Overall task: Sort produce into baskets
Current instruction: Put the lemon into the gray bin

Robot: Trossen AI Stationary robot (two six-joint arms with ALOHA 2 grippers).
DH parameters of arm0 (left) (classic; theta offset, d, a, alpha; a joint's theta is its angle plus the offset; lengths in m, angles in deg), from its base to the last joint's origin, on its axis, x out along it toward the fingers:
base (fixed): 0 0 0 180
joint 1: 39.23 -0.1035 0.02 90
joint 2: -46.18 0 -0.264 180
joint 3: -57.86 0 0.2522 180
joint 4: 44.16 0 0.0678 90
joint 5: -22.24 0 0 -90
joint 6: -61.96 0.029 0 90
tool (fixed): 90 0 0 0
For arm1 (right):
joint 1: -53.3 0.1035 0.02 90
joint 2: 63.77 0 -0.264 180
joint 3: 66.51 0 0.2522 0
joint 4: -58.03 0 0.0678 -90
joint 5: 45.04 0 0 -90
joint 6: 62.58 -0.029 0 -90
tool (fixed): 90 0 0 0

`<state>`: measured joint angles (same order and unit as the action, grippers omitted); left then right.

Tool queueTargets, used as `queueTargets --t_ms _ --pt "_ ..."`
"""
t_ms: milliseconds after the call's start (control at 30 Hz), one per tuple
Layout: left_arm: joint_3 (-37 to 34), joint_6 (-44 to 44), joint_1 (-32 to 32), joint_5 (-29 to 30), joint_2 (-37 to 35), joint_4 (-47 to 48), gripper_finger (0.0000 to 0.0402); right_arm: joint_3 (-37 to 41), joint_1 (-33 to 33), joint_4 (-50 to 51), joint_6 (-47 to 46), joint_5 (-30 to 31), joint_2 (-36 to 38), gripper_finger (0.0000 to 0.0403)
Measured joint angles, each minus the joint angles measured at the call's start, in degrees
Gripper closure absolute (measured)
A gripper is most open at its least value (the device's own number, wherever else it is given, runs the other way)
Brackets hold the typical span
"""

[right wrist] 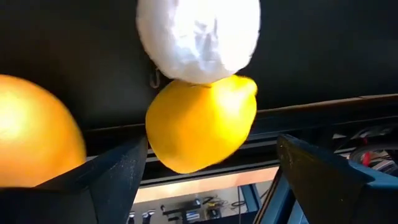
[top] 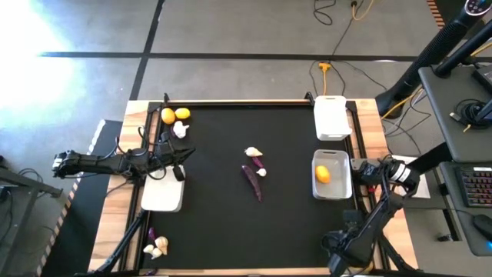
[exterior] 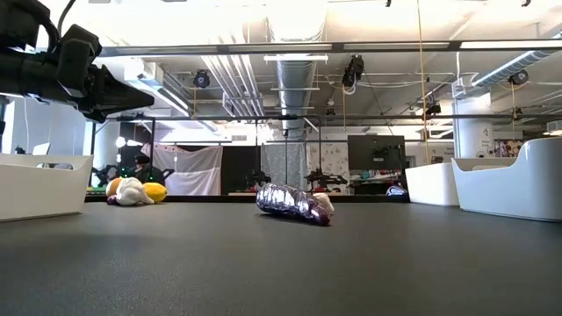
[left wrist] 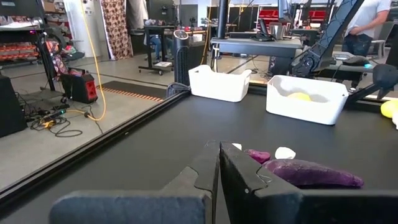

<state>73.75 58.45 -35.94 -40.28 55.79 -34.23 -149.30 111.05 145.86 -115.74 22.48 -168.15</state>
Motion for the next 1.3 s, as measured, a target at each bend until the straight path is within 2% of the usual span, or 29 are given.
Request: queueTargets --t_ms 233,400,600,767,900,1033,1300 --pt "0.0 -0.01 -0.02 0.0 -0.01 0.0 0.0401 4.4 0.0 -7.42 -1.51 -0.05 0.0 0.0056" --pt "0.0 -0.02 -0.02 0.0 -0.01 0.01 0.0401 6.77 0.0 -7.71 -4.02 -0.56 0.01 0.0071" --pt "0.0 -0.01 -0.01 0.0 0.01 0.0 0.0401 5.74 -0.4 -5.2 -1.41 -1.55 0.02 0.0134" --pt "0.0 0.0 -0.02 0.0 -0.01 0.01 0.0401 1.1 -2.92 5.59 4.99 -1.27 0.02 0.0203" --pt "0.0 -0.01 0.0 0.0 0.0 0.01 0.0401 -3.25 -5.51 16.47 10.54 5.59 0.49 0.0204" --pt "0.0 -0.02 -0.02 0.01 -0.01 -0.02 0.0401 -3.48 -9.48 13.55 10.63 11.95 5.37 0.0203" --pt "0.0 0.0 -0.02 -0.04 0.03 -0.02 0.0401 0.28 -21.65 15.65 10.57 27.3 16.47 0.0196"
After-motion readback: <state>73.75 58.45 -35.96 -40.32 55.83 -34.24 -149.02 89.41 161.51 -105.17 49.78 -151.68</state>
